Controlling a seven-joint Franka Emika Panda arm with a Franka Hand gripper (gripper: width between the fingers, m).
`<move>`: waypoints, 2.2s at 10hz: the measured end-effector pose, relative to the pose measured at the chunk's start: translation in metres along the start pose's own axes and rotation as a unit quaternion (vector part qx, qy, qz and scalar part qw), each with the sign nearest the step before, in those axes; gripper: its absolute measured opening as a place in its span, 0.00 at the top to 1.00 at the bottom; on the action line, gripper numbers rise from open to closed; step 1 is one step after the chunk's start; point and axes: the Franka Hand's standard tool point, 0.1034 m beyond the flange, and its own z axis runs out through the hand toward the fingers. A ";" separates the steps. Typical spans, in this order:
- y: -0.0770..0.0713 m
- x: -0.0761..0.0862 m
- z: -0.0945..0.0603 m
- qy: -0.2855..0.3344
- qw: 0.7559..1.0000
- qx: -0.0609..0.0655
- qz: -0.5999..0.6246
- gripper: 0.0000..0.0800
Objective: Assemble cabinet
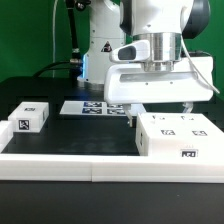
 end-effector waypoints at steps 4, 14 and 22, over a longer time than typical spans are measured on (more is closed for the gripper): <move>-0.013 -0.004 0.008 -0.003 1.000 0.001 0.026 0.00; -0.022 -0.008 0.016 0.001 1.000 -0.014 0.011 0.00; -0.006 -0.006 0.017 0.003 1.000 -0.024 -0.010 0.13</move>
Offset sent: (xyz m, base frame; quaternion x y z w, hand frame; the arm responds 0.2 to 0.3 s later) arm 0.0095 0.0084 -0.0224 -0.0646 0.0199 0.0816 0.9944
